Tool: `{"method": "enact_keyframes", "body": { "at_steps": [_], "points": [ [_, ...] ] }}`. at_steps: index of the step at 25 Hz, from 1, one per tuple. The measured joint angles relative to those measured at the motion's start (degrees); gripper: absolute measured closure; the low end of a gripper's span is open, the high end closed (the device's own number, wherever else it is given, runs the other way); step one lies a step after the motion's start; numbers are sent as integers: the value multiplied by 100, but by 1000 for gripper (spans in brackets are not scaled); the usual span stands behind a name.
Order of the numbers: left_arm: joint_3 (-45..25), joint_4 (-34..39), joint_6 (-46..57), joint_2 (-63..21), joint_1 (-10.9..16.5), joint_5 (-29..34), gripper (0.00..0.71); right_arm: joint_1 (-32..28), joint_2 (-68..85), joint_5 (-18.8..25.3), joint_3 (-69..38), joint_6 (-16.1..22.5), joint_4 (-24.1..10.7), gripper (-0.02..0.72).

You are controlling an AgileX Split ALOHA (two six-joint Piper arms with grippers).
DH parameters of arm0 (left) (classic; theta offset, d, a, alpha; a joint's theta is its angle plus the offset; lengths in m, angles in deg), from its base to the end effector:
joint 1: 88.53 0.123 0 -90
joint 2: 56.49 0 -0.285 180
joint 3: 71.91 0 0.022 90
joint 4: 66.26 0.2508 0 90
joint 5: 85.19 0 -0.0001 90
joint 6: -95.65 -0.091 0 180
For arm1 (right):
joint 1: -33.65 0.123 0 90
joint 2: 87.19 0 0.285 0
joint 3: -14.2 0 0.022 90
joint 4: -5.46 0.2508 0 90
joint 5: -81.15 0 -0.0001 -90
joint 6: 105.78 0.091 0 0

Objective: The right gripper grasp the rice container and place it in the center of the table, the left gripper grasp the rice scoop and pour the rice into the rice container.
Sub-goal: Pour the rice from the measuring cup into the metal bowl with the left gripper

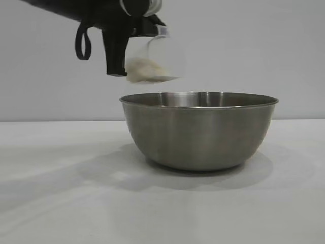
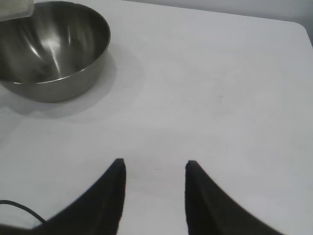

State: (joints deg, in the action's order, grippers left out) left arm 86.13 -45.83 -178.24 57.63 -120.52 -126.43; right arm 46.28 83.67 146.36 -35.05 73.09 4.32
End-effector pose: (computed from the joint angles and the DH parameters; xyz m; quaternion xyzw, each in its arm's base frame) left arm 0.3233 -0.2266 0.2073 0.7260 0.1718 0.3460 0.5689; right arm -0.0031 -0.0024 0.2680 -0.1050 0.8750 0.0375 0.4711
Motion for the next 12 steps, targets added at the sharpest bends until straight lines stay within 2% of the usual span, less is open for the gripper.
{"method": "enact_keyframes", "body": {
  "at_steps": [12],
  "points": [
    [35,561,-1037,0,-170,40,710,0,0,0,0,2,13,424]
  ]
}}
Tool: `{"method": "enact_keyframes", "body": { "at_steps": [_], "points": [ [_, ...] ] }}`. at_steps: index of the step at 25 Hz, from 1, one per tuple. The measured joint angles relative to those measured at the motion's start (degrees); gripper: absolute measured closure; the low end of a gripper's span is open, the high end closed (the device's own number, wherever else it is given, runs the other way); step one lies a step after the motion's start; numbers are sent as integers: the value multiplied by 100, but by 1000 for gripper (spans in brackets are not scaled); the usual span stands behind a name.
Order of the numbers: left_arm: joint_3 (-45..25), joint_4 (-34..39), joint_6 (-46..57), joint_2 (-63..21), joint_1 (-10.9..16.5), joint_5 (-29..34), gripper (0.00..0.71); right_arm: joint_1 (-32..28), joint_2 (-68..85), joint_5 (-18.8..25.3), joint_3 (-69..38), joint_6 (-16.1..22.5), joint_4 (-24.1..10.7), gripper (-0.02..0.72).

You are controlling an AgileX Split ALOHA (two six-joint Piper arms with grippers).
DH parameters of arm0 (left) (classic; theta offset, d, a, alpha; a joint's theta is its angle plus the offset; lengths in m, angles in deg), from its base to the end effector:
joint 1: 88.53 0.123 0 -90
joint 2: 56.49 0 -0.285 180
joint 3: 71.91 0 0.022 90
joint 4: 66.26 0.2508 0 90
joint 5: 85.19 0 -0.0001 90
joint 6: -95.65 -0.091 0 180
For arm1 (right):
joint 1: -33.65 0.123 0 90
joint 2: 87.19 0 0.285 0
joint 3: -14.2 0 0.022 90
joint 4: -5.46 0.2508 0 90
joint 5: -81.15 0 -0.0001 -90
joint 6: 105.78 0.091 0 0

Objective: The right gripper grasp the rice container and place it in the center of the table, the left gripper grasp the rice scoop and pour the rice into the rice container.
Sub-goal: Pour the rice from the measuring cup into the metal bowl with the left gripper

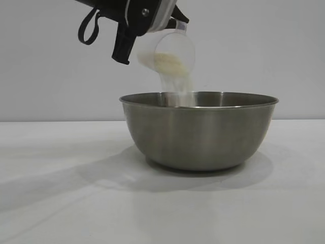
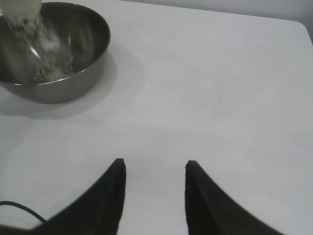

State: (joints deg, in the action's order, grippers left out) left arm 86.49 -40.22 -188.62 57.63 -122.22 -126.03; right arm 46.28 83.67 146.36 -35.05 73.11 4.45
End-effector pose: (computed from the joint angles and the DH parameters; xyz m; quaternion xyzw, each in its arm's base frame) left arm 0.3131 -0.2401 0.2069 0.7507 0.0472 0.3862 0.5340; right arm -0.0032 -0.0022 0.2680 -0.1049 0.8750 0.0387 0.4710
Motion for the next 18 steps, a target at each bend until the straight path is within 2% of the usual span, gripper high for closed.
{"method": "enact_keyframes", "body": {
  "at_steps": [14,16,18],
  "points": [
    [0,41,-226,0,-3,-23,710,68,0,0,0,0,0,424],
    [0,-171,125,0,-3,-23,710,68,0,0,0,10,0,424],
    [0,-630,975,0,-3,-23,710,68,0,0,0,10,0,424]
  ]
}}
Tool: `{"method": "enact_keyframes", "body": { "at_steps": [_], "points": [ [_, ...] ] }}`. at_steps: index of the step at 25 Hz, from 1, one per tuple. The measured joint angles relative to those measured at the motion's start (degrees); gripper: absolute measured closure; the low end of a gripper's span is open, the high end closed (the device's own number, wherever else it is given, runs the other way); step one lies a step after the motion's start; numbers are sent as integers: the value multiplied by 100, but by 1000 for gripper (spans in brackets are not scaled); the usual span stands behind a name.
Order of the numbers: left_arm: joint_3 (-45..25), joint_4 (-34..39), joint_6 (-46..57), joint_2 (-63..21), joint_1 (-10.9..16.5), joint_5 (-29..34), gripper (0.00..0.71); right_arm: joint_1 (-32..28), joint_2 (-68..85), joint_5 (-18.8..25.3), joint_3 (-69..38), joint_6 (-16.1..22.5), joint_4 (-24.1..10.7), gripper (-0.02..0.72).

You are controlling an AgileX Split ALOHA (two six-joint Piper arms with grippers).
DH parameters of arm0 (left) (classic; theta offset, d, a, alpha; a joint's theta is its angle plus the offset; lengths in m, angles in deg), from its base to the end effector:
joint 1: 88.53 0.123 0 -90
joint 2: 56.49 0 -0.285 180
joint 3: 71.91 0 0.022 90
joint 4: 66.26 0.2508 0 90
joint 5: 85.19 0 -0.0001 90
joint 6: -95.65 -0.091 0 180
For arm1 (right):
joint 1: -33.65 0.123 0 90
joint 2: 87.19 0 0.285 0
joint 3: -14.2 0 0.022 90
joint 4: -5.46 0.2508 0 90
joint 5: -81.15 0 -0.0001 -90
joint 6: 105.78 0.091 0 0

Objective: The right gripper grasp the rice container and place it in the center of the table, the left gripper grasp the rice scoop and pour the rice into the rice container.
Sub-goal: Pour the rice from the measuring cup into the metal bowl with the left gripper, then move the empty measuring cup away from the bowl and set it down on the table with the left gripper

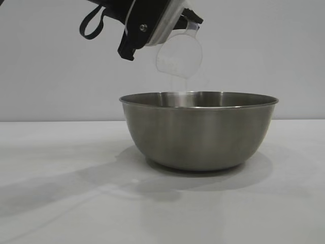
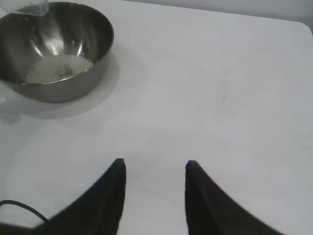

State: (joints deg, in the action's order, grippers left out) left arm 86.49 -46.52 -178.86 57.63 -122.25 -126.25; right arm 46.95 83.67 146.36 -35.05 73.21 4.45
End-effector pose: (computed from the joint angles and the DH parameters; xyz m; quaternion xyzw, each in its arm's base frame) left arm 0.3178 -0.2363 0.2090 0.7265 0.1621 0.3420 0.5735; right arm -0.0032 -0.0022 0.2680 -0.1092 0.8745 0.0418 0.4708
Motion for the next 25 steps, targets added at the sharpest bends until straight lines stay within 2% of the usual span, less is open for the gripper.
{"method": "enact_keyframes", "body": {
  "at_steps": [5,9,12,14,16,19,22,25],
  "points": [
    [0,-2162,2636,0,-10,-456,710,0,0,0,0,0,0,424],
    [-36,-4134,4155,0,-10,-716,710,0,0,0,0,0,0,424],
    [-316,-4787,5207,0,67,-742,710,0,0,0,0,2,0,424],
    [-615,-4744,6197,0,250,-742,710,0,0,0,0,2,0,424],
    [-981,-4429,7230,0,554,-742,710,0,0,0,0,2,0,424],
    [-1457,-3598,8292,0,1173,-866,710,0,0,0,0,2,0,424],
    [-1727,-2715,8873,158,1651,-1252,710,0,0,0,0,2,0,424],
    [-1773,-2310,9045,505,1783,-1426,710,0,0,0,0,12,0,424]
  ]
}}
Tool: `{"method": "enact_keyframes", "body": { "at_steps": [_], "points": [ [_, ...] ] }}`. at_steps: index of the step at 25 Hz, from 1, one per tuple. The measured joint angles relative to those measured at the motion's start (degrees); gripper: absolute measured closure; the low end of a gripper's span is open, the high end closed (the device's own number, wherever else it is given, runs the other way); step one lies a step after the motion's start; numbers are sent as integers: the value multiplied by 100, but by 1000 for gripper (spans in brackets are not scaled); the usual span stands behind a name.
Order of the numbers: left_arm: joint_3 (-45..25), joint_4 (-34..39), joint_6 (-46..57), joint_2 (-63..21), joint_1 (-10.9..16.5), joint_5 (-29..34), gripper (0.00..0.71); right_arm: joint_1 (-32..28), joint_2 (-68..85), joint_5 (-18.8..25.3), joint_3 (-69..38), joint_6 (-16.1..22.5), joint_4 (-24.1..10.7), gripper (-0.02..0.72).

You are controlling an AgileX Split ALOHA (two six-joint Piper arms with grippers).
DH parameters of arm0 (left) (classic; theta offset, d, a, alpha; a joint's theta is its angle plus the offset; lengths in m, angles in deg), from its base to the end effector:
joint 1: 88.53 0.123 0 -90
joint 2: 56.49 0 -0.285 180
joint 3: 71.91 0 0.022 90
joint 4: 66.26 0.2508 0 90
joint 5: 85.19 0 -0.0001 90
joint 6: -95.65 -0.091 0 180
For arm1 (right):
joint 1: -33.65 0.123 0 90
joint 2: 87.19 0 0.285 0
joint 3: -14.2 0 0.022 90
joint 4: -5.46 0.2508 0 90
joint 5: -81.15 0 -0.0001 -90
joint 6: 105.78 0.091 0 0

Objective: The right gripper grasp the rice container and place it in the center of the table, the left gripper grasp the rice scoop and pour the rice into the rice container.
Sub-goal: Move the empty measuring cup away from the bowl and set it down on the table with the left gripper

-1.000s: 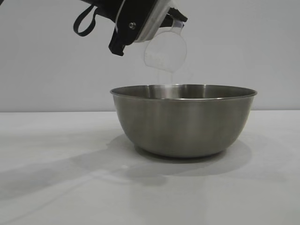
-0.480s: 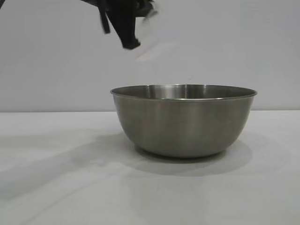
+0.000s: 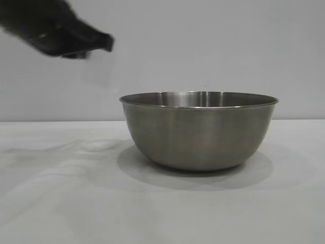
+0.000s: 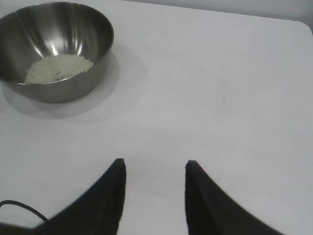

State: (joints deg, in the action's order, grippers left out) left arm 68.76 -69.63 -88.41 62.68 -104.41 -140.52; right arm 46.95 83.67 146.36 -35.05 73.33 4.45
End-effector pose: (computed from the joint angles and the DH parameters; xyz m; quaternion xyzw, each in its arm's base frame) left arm 0.3280 -0.0887 0.1257 0.1079 0.7762 -0.0554 0.6187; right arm -0.0032 -0.0022 0.2680 -0.1083 0.8746 0.0423 0.4707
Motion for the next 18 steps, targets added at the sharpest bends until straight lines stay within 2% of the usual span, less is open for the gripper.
{"method": "enact_keyframes", "body": {
  "at_steps": [7,12,13,14,17,18],
  "points": [
    [-9,316,78,739,0,-342,710,0,0,0,0,0,0,424],
    [-89,422,89,887,0,-447,710,0,0,0,0,0,0,424],
    [-165,444,89,887,0,-532,663,0,0,0,0,0,0,424],
    [-252,444,89,887,0,-596,663,0,0,0,0,0,0,424],
    [-609,489,89,887,0,-835,562,0,0,0,0,0,0,424],
    [-767,510,89,887,0,-923,569,0,0,0,0,0,0,424]
  ]
}}
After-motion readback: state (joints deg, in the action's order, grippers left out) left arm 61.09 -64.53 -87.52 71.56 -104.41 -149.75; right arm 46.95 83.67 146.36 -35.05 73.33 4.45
